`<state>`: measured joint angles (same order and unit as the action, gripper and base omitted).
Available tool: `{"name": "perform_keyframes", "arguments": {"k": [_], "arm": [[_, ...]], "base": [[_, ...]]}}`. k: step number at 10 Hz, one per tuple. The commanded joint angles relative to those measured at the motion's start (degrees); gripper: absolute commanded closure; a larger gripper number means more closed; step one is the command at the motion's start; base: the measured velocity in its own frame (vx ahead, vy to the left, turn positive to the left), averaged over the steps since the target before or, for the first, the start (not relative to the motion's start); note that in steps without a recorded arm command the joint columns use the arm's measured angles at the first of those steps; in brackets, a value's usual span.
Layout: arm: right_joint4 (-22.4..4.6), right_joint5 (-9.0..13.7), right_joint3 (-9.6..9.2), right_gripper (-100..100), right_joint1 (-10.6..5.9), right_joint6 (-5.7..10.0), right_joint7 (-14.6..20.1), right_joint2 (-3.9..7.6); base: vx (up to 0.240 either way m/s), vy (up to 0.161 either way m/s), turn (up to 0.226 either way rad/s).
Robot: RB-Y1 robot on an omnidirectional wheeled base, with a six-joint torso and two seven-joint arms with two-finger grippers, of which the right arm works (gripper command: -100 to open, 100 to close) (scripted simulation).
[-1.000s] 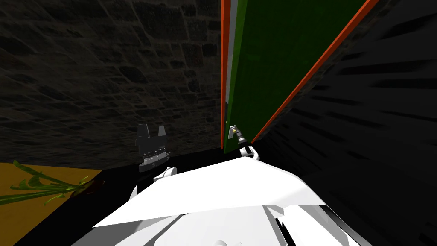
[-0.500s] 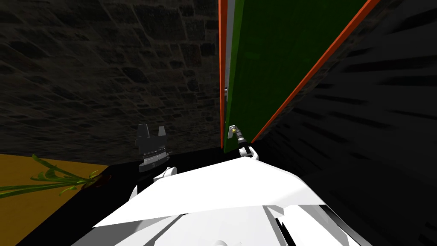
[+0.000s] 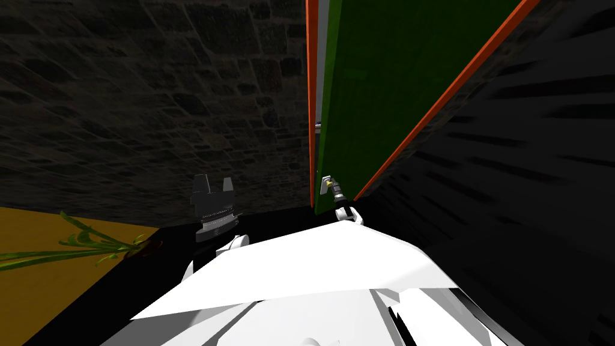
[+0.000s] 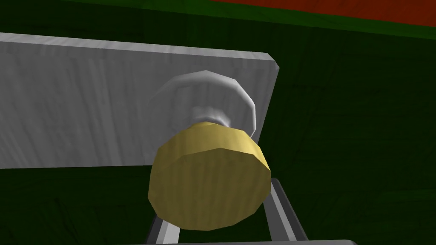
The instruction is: Pull the door open
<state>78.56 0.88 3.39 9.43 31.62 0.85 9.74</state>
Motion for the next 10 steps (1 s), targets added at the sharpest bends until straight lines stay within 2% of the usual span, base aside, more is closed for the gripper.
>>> {"name": "perform_keyframes", "arguments": {"k": [1,2,3,10], "arm": [[0.4,0.0,-1.79,100,-0.60,0.32,0.5,-0.77],[0.4,0.0,-1.79,100,-0.60,0.32,0.5,-0.77],[0.6,2.4,-2.51,100,-0.61,0.04,2.1,-0.96],[0.6,2.4,-2.51,100,-0.61,0.04,2.1,-0.96]], "base": [[-0.027,-0.019,-0.002],[-0.015,-0.007,-0.009],[-0.036,-0.019,0.073],[-0.006,-0.006,-0.001]]}}
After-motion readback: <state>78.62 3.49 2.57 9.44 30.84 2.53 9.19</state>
